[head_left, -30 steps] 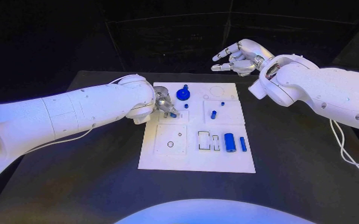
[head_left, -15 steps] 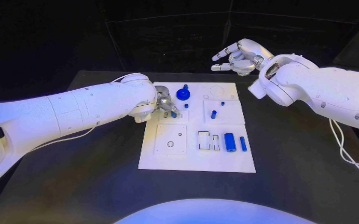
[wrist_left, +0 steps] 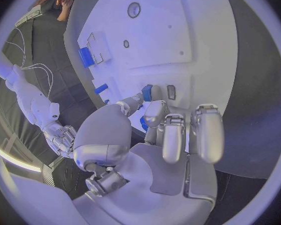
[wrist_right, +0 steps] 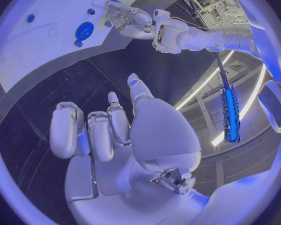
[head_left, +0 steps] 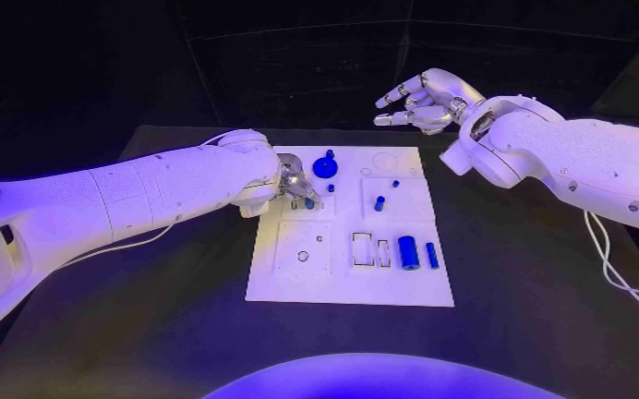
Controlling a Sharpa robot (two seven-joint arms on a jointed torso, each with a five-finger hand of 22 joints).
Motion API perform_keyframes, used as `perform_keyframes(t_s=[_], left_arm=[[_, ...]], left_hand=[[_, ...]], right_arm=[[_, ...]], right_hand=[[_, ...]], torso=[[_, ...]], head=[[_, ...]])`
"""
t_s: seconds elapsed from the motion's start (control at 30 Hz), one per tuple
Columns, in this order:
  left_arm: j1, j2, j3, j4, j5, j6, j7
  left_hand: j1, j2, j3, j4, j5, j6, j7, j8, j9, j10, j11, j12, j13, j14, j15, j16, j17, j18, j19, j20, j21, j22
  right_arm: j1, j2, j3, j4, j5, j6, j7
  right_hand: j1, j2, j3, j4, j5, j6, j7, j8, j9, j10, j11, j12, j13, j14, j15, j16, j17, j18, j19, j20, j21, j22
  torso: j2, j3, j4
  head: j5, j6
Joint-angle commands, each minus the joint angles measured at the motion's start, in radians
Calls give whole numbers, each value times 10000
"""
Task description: Assemble the parts on the task board
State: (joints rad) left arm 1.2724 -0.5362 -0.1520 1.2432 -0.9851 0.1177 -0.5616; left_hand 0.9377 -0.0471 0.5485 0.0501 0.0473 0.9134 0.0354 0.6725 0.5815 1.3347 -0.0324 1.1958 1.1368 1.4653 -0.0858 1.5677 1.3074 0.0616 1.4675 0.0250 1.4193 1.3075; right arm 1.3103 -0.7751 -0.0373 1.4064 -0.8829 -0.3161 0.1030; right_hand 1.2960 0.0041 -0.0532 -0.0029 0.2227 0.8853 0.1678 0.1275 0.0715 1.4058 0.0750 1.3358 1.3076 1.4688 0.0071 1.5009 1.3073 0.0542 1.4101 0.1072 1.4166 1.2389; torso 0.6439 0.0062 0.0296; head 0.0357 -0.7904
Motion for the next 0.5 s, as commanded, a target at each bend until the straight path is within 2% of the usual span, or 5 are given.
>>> perform_keyframes(t_s=[0.03,0.17,0.27,0.37,0.5], left_arm=[[15,18,-2,-35,-27,214,-107],[19,27,-2,-71,-27,161,-105],[20,14,-2,-78,-27,96,-99],[19,-40,0,-48,-27,-1,-74],[18,-163,6,39,-27,-185,-20]], left_hand=[[-185,-11,-27,100,23,87,-12,50,21,44,-22,62,14,1055,-71,31,2634,-115,197,-73,41,353],[-583,-112,-292,375,19,127,-7,93,31,68,-10,82,21,1055,-77,31,2634,-121,207,-84,50,375],[-1115,-441,-988,726,18,178,-12,148,46,100,-27,118,46,1055,-72,31,2634,-127,217,-87,62,405],[-1368,-719,-1698,957,22,180,-51,177,53,113,-52,134,56,1055,-102,31,2634,-129,224,-111,67,424],[-1399,-855,-2346,1157,-1,176,-82,205,59,127,-85,153,72,1055,-134,31,2634,-131,230,-147,70,441]], right_arm=[[23,11,6,2,-17,54,58],[23,17,5,-3,-17,54,62],[23,21,5,-9,-17,55,67],[22,22,5,-13,-17,58,73],[22,15,5,-22,-17,60,75]], right_hand=[[28,102,-53,3,53,40,-22,39,-16,-65,23,-48,409,659,-73,-60,1007,148,-80,-8,-34,-11],[24,119,-79,6,57,39,-22,46,-17,-76,23,-63,394,655,-73,-72,986,152,-90,-10,-50,-37],[24,119,-79,6,57,39,-22,46,-17,-76,23,-63,394,655,-73,-72,986,152,-90,-10,-50,-37],[24,119,-79,6,57,39,-22,46,-17,-76,23,-63,394,655,-73,-72,986,152,-90,-10,-50,-37],[24,119,-79,6,57,39,-22,46,-17,-76,23,-63,394,655,-73,-72,986,152,-90,-10,-50,-37]], torso=[[4,-3,11],[0,-3,7],[1,-3,11],[-1,-9,11],[-3,-12,14]], head=[[-10,-2],[-6,-6],[-13,0],[-21,1],[-41,0]])
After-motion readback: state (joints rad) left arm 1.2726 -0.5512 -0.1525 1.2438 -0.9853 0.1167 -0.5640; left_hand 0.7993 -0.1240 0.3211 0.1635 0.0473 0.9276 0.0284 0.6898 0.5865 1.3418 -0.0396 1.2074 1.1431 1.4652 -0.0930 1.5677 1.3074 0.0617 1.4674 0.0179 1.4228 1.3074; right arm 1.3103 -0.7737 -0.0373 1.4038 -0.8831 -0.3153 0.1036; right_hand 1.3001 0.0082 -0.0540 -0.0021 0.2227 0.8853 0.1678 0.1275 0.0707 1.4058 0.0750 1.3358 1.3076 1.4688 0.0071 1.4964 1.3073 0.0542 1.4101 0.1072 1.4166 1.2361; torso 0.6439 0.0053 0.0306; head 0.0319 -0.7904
